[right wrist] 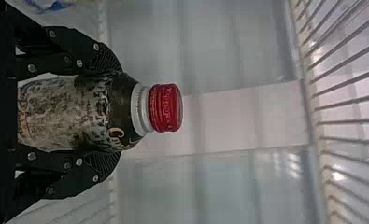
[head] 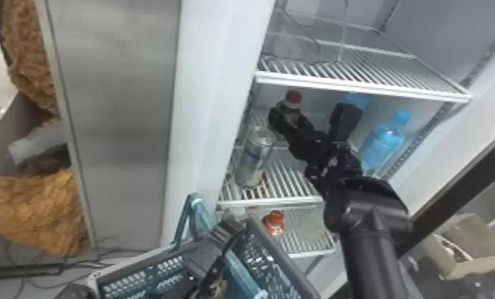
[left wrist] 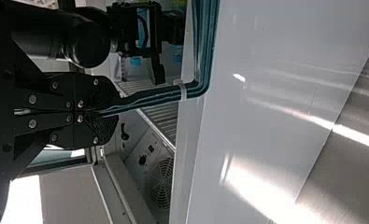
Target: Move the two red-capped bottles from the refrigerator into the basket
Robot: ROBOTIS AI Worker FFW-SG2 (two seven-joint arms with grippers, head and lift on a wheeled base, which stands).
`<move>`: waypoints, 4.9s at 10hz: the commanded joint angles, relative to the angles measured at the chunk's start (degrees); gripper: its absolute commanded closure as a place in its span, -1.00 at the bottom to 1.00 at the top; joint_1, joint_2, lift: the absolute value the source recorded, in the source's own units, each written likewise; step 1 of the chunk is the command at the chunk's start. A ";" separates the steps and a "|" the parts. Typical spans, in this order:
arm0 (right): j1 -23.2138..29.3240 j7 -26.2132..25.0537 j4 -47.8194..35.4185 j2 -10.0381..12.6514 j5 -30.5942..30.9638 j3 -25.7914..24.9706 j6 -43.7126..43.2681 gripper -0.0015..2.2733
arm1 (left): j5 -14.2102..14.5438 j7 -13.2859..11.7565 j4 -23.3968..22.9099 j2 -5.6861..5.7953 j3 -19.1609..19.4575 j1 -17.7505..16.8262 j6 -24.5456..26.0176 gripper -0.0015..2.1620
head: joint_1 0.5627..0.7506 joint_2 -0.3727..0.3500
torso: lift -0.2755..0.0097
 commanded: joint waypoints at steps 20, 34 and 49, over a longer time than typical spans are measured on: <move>44.00 7.29 -61.38 1.75 -13.82 -12.87 29.79 0.13 | 0.44 0.70 0.28 0.35 -1.26 0.28 -0.06 0.11 | 0.41 -0.94 | 0.93; 51.17 13.80 -67.99 3.25 -18.85 -13.67 40.48 -0.90 | 2.15 0.97 0.42 0.43 -1.60 0.99 -2.31 0.11 | 0.41 -0.94 | 0.93; 73.25 16.52 -42.54 7.17 -19.65 -21.79 -25.90 -0.90 | 2.49 0.97 0.42 0.35 -1.37 1.55 -2.74 0.11 | 0.41 -0.94 | 0.93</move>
